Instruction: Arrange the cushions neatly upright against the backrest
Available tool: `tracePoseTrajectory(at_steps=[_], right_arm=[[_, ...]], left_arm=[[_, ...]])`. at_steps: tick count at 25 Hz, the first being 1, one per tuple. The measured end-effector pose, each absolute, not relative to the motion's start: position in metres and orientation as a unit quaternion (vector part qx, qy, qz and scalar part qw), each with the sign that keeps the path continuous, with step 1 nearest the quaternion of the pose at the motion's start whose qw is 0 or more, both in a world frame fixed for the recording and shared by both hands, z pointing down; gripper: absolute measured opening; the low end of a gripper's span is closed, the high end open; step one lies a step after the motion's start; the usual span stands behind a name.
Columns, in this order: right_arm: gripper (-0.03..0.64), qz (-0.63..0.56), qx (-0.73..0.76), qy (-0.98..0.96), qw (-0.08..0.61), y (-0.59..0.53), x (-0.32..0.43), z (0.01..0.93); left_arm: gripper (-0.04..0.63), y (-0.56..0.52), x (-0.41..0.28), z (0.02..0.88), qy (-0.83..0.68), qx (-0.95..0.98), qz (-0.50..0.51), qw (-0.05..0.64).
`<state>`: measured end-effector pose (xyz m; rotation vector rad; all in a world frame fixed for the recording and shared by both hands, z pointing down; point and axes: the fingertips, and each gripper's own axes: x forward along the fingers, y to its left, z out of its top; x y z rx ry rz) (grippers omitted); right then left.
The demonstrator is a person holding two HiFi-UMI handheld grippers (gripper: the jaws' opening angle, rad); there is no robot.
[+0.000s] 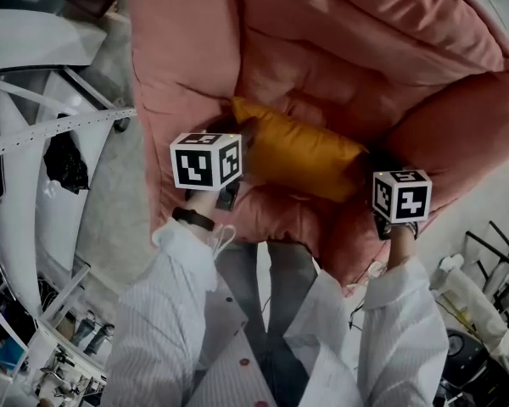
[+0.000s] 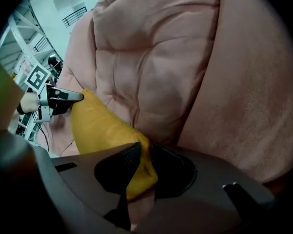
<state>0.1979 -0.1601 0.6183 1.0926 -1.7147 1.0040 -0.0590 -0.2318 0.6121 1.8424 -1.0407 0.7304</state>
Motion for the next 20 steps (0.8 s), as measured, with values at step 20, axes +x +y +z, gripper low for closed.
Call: tracePoseTrajectory(at_steps=[20], right_arm=[[0.055, 0.389, 0.461, -0.783, 0.149, -0.175, 0.112, 0.412]], left_arm=[[0.184, -0.194, -0.071, 0.438, -0.397, 0.816, 0.18, 0.381]])
